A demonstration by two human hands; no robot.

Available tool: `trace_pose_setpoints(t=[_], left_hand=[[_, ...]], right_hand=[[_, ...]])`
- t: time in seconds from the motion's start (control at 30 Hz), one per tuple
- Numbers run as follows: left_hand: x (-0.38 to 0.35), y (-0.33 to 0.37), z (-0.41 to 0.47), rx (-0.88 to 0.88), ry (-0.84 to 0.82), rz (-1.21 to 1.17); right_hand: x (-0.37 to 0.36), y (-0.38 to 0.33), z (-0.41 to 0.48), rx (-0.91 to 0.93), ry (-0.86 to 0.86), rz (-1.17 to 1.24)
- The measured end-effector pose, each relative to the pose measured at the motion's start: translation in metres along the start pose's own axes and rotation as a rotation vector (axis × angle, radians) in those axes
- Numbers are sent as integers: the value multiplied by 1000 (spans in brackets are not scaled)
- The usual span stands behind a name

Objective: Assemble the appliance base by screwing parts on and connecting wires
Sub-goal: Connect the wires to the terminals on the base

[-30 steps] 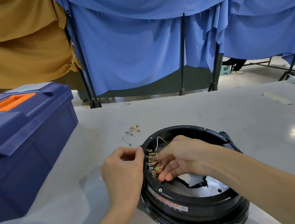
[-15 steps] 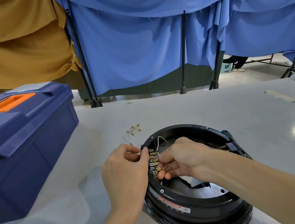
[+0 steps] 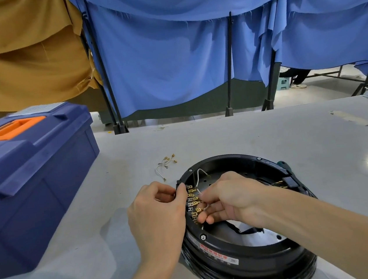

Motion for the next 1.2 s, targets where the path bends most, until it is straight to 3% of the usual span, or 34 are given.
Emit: trace_pose_setpoints(t=[0.83, 1.2], left_hand=[[3, -2, -3, 13, 50, 11], [1, -2, -3, 13, 31, 26]], right_hand=[[0, -2, -2, -66, -36, -37], [1, -4, 4, -93, 94, -79]])
Point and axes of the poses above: each hand's wrist, its own z-axis towards the middle knuckle, its own x-axis out of the back of the hand, y = z × x, the point moved 6 cm from there along z, towards the middle knuckle, and after that the axes turned 2 degrees about -y, right-handed, at the moved point
